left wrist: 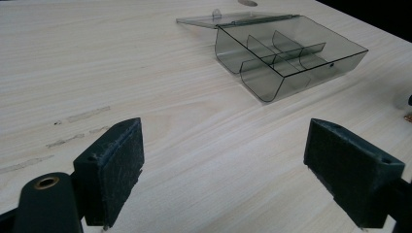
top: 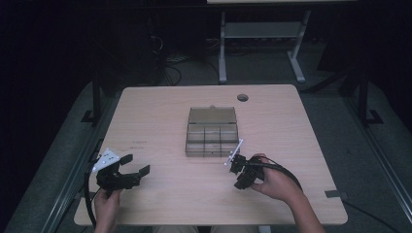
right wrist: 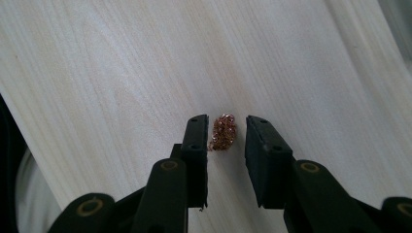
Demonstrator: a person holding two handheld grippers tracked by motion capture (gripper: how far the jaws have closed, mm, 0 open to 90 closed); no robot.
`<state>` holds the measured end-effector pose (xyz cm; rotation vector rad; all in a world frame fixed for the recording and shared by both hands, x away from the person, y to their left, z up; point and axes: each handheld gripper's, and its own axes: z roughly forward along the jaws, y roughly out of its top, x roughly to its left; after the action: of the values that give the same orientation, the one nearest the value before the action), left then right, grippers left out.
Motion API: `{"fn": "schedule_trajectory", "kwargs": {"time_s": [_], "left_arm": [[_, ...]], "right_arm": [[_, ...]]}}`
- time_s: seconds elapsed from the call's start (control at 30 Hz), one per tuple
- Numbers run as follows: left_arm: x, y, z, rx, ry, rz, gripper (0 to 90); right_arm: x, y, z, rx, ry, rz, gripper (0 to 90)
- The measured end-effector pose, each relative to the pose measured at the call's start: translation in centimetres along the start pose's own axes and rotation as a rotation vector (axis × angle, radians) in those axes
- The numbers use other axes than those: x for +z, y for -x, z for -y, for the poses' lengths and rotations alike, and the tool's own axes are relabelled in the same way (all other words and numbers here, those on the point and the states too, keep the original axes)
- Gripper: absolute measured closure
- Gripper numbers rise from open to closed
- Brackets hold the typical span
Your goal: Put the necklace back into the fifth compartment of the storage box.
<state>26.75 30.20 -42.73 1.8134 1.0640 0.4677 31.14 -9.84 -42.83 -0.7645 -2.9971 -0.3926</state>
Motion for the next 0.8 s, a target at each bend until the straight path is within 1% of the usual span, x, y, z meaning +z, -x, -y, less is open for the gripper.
{"fn": "schedule_trajectory", "kwargs": {"time_s": [0.03,0.13,0.27,0.43,0.63,0.8], "left_arm": [[0.04,-0.05,0.0,0.005,0.003,0.001,14.3],[0.01,-0.06,0.03,-0.001,0.003,0.001,14.3],[-0.03,-0.07,0.0,-0.006,0.003,-0.001,14.3],[0.02,-0.06,0.0,0.001,0.001,0.001,14.3],[0.0,0.03,-0.01,-0.003,0.002,0.001,14.3],[-0.02,0.04,-0.02,-0.003,0.002,0.002,14.3]], "right_arm": [[0.06,0.0,-0.01,0.001,-0.003,0.002,71.0],[0.17,0.01,-0.08,0.005,-0.008,0.003,72.7],[0.33,0.05,-0.16,0.006,-0.021,0.008,77.2],[0.41,0.03,-0.21,0.004,-0.035,0.013,82.1],[0.56,0.04,-0.34,0.005,-0.047,0.007,81.1],[0.66,0.0,-0.46,0.002,-0.053,0.012,81.1]]}}
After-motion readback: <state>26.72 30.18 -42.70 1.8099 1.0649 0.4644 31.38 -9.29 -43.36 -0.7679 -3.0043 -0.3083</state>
